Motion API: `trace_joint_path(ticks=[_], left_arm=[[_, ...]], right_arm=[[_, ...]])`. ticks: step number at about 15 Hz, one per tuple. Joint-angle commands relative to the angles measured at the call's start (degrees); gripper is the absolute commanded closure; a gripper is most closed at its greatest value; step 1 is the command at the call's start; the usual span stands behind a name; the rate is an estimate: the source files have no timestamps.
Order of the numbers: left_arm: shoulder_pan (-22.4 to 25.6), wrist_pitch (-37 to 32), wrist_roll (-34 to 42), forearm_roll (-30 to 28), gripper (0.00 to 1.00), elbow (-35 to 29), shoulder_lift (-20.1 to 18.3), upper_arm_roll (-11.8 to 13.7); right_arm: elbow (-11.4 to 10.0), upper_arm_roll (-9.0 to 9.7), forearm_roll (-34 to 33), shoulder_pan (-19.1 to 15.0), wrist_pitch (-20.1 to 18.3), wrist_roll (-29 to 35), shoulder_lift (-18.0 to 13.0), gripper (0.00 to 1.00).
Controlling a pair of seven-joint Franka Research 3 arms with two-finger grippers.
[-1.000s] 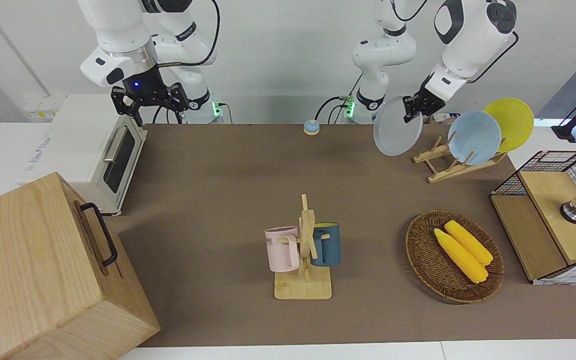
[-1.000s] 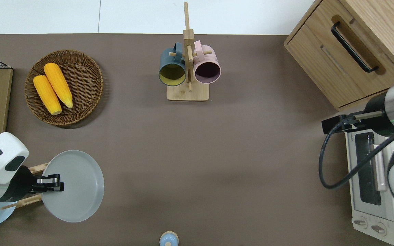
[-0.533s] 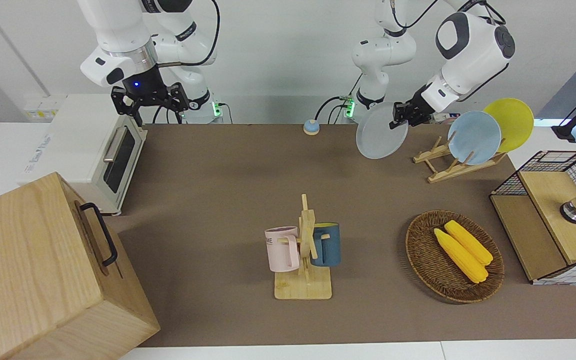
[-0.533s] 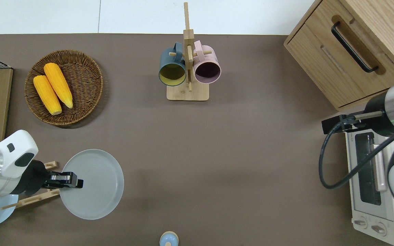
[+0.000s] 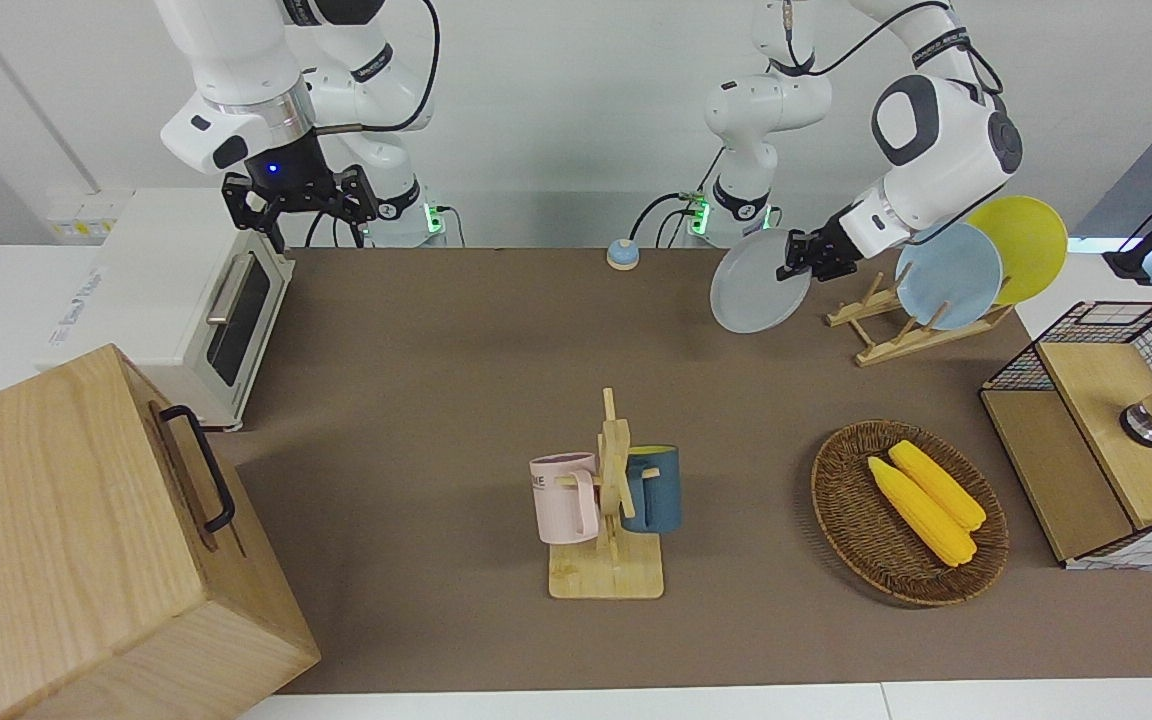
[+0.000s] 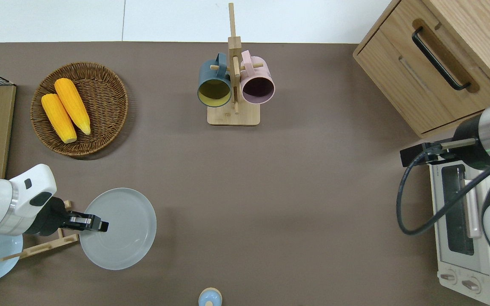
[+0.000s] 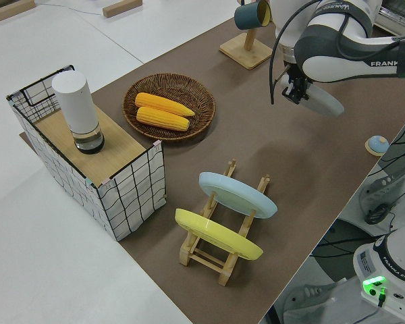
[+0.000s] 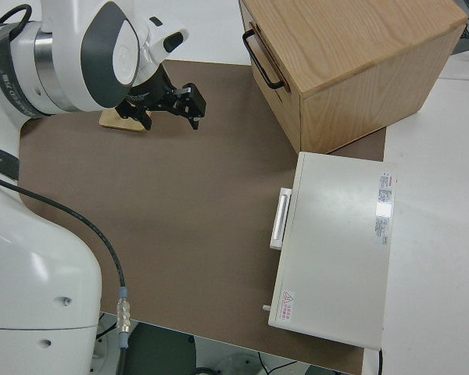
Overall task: Pick gray plate from low plate rack and place it on table with left arm
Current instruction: 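Carry the plate away from the rack and lower it onto the table, then open the left gripper and release the plate on the table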
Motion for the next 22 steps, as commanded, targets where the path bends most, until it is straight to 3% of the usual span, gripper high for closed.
trace_joint_path(ticks=[1,7,11,20,21,22], left_arm=[[2.2,3.2,6.9,-1.3,1.0,-2.0,2.7,0.1],[2.4,8.8,14.1,-2.7,1.0,-5.2,7.2,0.1],[1.4,10.9,14.2,-4.5,1.0,-6.2,8.7,0.0],[1.1,13.3,14.2,-3.8,1.0,-8.1,9.0,-0.4],[1.1,13.4,13.7,-3.6,0.86,-8.1,9.0,-0.6],[0.9,13.4,13.7,-3.4,0.62,-8.2,9.0,-0.7]], right_arm=[[0.5,1.0,-0.1,-1.1,-0.7,0.7,-0.2,0.017],[0.5,1.0,-0.1,-1.2,-0.8,0.7,-0.2,0.017],[0.5,1.0,-0.1,-1.2,-0.8,0.7,-0.2,0.017],[0.5,1.0,-0.1,-1.1,-0.8,0.7,-0.2,0.017],[0.5,1.0,-0.1,-1.1,-0.8,0.7,-0.1,0.017],[0.5,1.0,-0.1,-1.1,-0.8,0.7,-0.1,0.017]])
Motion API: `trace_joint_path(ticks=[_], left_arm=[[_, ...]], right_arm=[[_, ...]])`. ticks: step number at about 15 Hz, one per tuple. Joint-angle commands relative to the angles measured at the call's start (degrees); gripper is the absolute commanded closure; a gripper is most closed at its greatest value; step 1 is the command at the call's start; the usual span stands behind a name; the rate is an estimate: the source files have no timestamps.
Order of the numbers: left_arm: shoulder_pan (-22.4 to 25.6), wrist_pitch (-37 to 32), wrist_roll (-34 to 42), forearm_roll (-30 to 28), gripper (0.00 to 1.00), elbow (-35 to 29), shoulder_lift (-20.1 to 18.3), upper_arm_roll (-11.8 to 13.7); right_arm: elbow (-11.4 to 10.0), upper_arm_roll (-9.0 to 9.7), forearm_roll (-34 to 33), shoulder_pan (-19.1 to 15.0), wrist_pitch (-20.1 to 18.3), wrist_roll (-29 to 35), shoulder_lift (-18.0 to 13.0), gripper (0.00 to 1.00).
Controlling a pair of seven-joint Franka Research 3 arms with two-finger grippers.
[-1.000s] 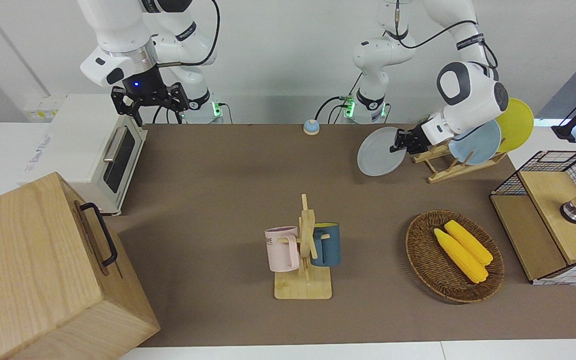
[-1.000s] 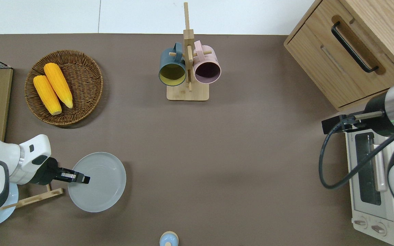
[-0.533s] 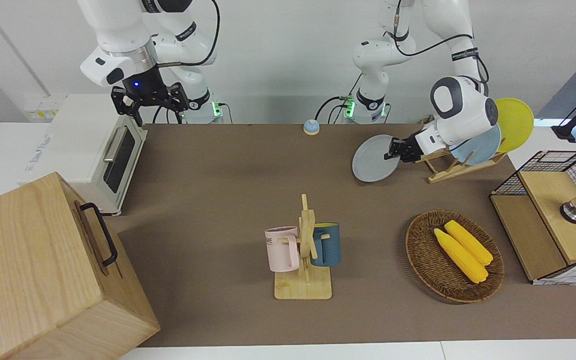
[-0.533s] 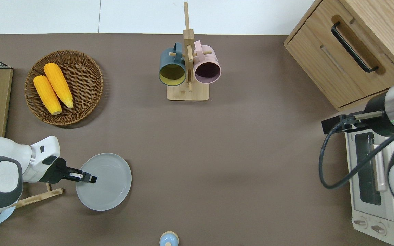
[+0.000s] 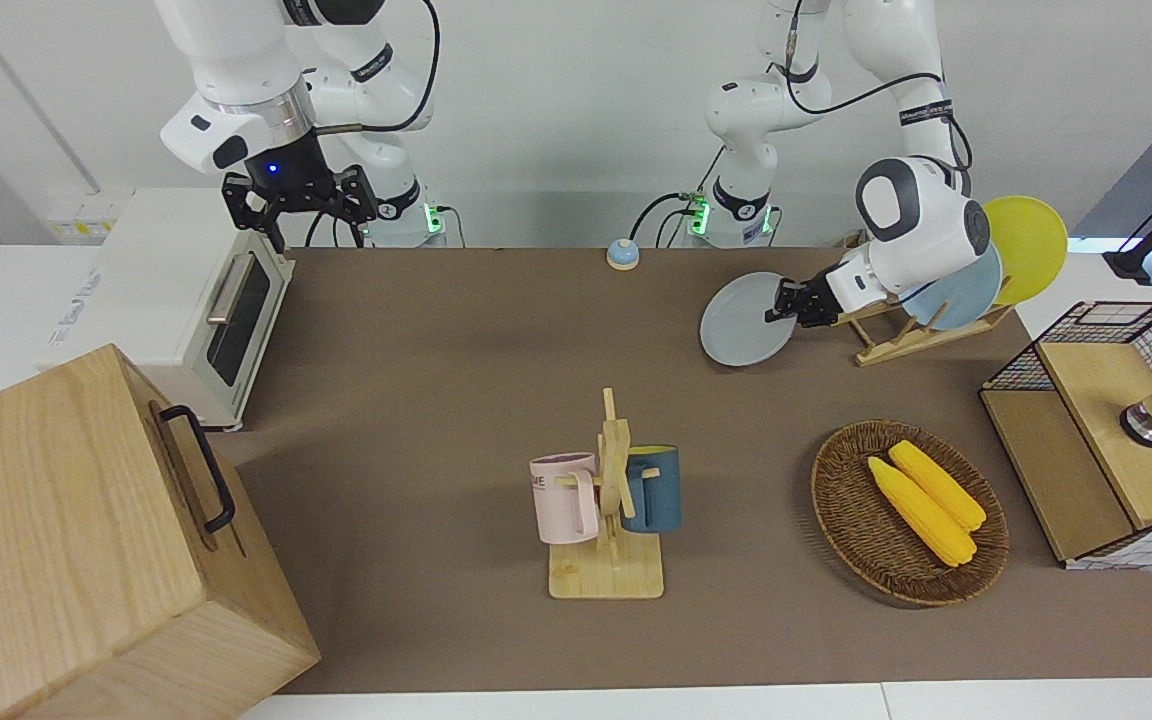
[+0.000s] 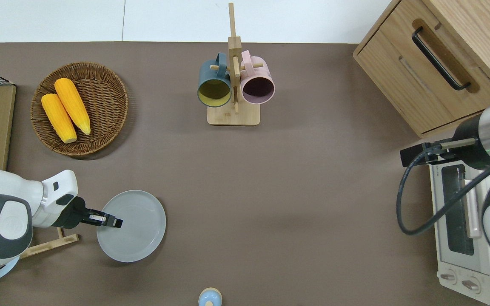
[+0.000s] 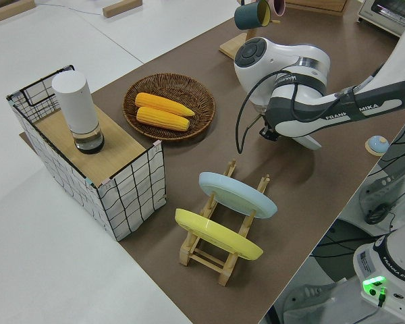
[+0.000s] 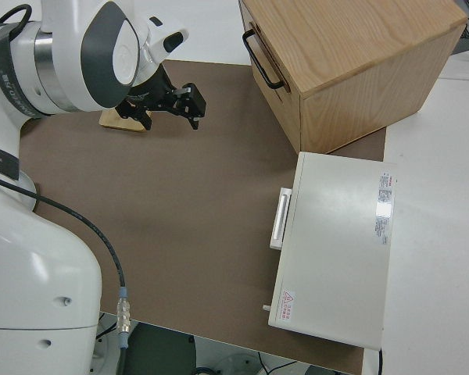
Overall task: Pick gray plate from low plate rack and place it on table with left arm
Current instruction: 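Open the left gripper and release the plate on the table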
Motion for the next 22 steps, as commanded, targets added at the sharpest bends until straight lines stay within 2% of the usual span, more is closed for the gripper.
trace_joint_path(ticks=[1,3,4,8,11,16,18,22], left_arm=[[-0.7,2.5,0.8,0.3,0.39,-2.2,-0.3,-0.4],[-0.7,2.5,1.1,0.9,0.07,-2.2,-0.3,-0.4],[-0.6,2.8,1.0,1.2,0.01,-2.2,-0.3,-0.4],[0.1,3.7,1.1,2.2,0.01,-2.0,-0.2,-0.3],[-0.8,7.2,-0.4,6.6,0.01,-2.0,0.1,-0.3],[-0.8,11.5,-3.2,7.9,0.01,-1.6,-0.3,-0.3],[-0.9,12.5,-6.3,8.5,0.01,-0.9,-1.0,-0.5],[-0.9,11.4,-17.5,17.0,0.01,4.0,-3.7,-4.0]], right_arm=[[0.5,1.0,-0.1,-1.1,-0.8,0.7,-0.1,0.017],[0.5,1.0,-0.1,-1.1,-0.8,0.7,-0.1,0.017],[0.5,1.0,-0.1,-1.1,-0.7,0.7,-0.1,0.017],[0.5,1.0,-0.1,-1.1,-0.8,0.7,-0.2,0.017],[0.5,1.0,-0.1,-1.2,-0.7,0.7,-0.1,0.017],[0.5,1.0,-0.1,-1.1,-0.8,0.7,-0.1,0.017],[0.5,1.0,-0.1,-1.1,-0.8,0.7,-0.2,0.017],[0.5,1.0,-0.1,-1.1,-0.8,0.7,-0.2,0.017]])
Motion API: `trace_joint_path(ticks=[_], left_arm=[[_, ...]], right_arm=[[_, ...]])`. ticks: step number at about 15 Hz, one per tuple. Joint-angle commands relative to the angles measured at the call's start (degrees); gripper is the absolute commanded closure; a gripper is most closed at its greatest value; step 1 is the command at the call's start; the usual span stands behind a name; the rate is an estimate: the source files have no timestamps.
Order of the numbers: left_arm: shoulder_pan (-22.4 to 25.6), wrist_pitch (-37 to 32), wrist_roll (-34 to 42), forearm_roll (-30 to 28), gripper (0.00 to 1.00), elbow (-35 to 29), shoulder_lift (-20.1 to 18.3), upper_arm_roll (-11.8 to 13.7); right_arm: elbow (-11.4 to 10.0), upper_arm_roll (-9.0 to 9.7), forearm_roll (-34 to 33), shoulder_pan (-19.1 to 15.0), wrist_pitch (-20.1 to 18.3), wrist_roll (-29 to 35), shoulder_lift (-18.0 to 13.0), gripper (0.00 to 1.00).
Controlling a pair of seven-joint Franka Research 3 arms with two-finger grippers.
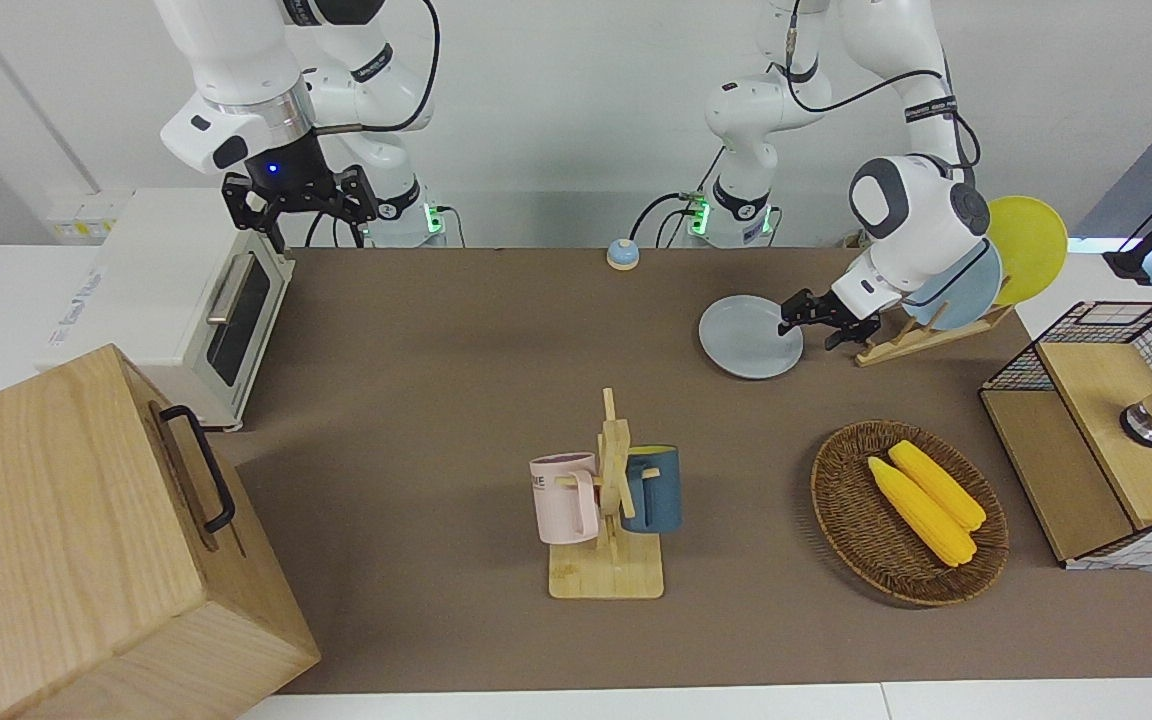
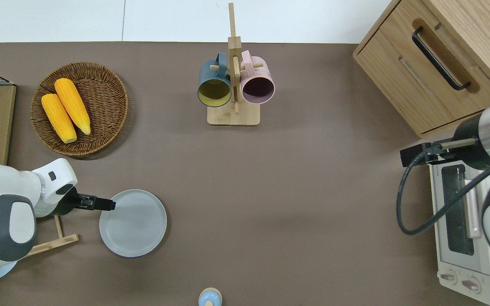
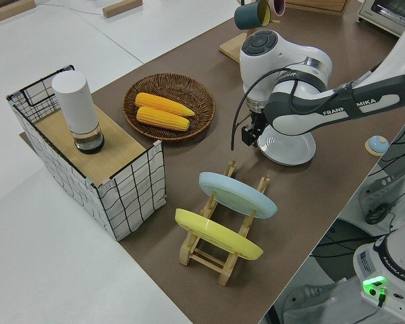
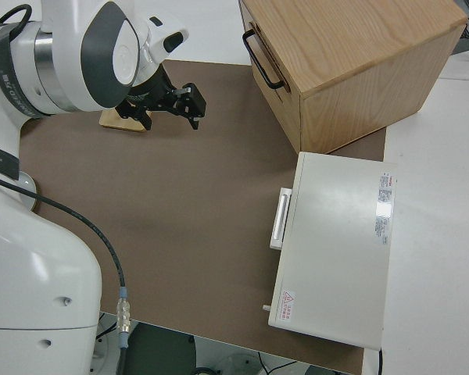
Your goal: Pick gray plate from low plate rack and place it on table with left arm
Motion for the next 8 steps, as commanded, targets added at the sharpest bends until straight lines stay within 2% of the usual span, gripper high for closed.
trace_joint_path(ticks=[1,4,8], left_arm=[[-0.8,-1.3,-10.3,6.8,0.01,3.7,-3.0,-2.6],[-0.8,-5.7,-11.0,6.9,0.01,7.6,-4.0,-2.7],[-0.3,-18.3,-10.9,8.6,0.01,19.0,-4.1,-2.5]], right_arm=[[0.5,1.0,-0.1,-1.2,-0.7,0.7,-0.2,0.017],[0.5,1.0,-0.1,-1.2,-0.8,0.7,-0.2,0.017],[0.5,1.0,-0.1,-1.2,-0.8,0.7,-0.1,0.017]])
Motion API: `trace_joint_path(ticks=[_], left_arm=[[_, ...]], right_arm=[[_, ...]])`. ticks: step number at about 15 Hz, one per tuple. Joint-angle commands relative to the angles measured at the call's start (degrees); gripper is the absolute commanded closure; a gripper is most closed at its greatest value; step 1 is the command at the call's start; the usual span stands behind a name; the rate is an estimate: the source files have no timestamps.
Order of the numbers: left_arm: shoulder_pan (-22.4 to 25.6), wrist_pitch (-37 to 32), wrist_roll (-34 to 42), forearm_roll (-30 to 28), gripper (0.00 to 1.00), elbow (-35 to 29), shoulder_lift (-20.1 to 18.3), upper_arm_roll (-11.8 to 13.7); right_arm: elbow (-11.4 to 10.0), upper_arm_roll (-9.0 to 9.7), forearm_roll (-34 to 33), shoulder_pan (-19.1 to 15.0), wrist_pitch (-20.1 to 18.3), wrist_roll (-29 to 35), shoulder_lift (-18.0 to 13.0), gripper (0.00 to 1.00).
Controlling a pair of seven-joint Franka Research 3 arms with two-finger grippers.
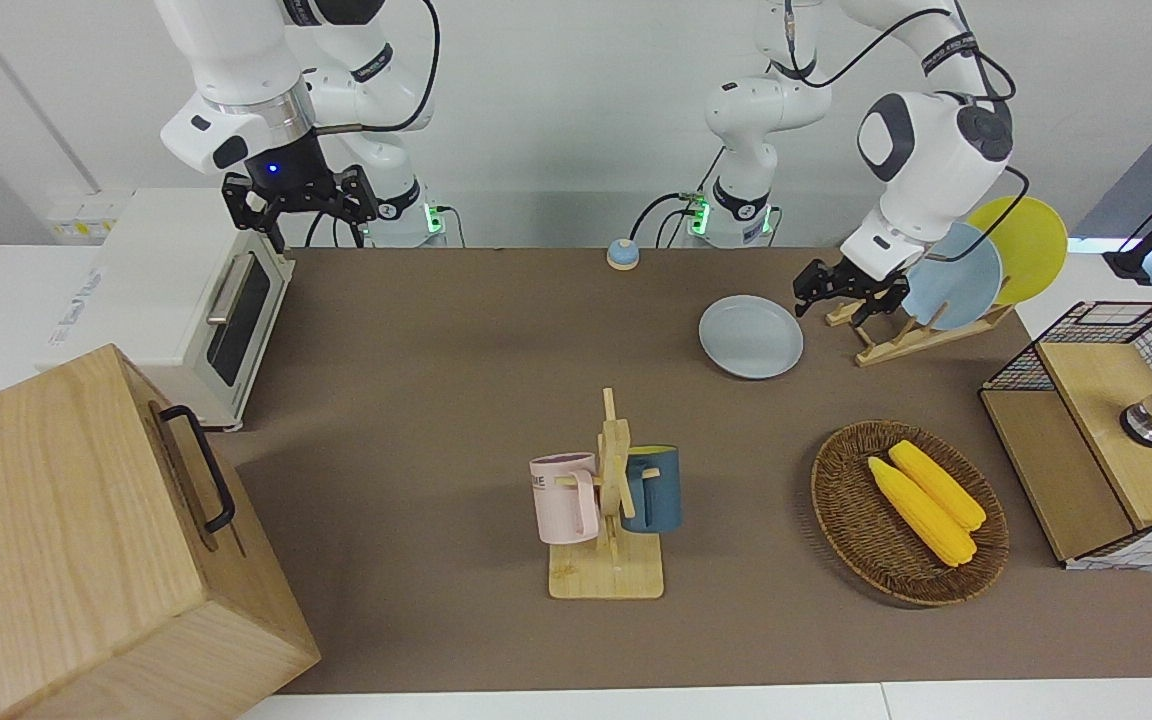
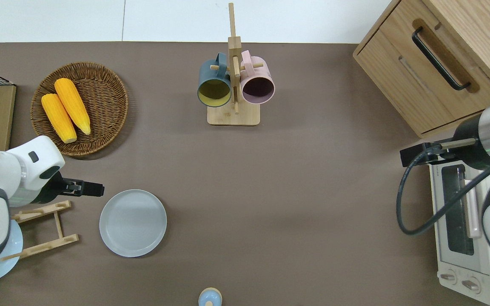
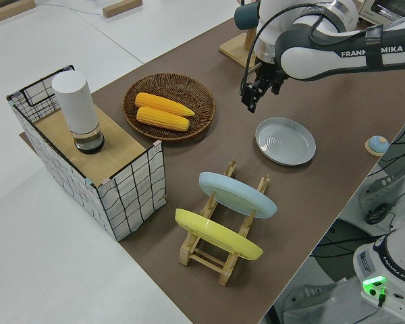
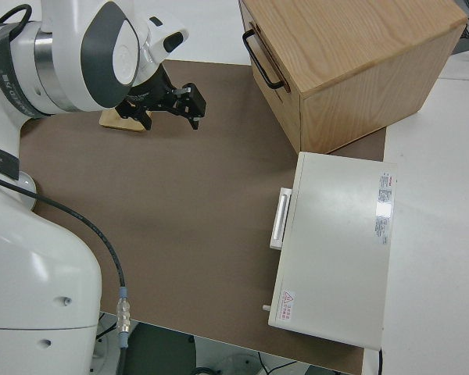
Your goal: Pick gray plate from low plate rack and place it on table with left arm
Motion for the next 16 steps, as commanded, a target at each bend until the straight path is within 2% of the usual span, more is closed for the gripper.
trace_joint_path(ticks=[1,4,5,9,12,16], left_arm=[[-0.6,-8.6,-1.2,4.7,0.01,8.7,0.1,0.2],[-0.6,-10.9,-1.6,5.8,0.01,12.2,-0.4,-0.9],[-0.1,-11.4,-1.7,5.7,0.0,12.9,-0.5,-0.4],[0.3,-19.7,-2.2,6.0,0.0,17.9,-1.0,-0.2],[-0.6,-22.9,-7.8,9.9,0.0,17.9,-1.3,-0.9],[-0.7,-22.5,-8.0,10.0,0.01,17.1,-1.3,-1.8]], right_arm=[[0.5,1.0,-0.1,-1.1,-0.8,0.7,-0.1,0.017],[0.5,1.0,-0.1,-1.1,-0.8,0.7,-0.1,0.017],[0.5,1.0,-0.1,-1.1,-0.8,0.7,-0.1,0.017],[0.5,1.0,-0.1,-1.1,-0.8,0.7,-0.2,0.017],[0.5,1.0,-0.1,-1.1,-0.8,0.7,-0.1,0.017],[0.5,1.0,-0.1,-1.1,-0.8,0.7,-0.1,0.017]])
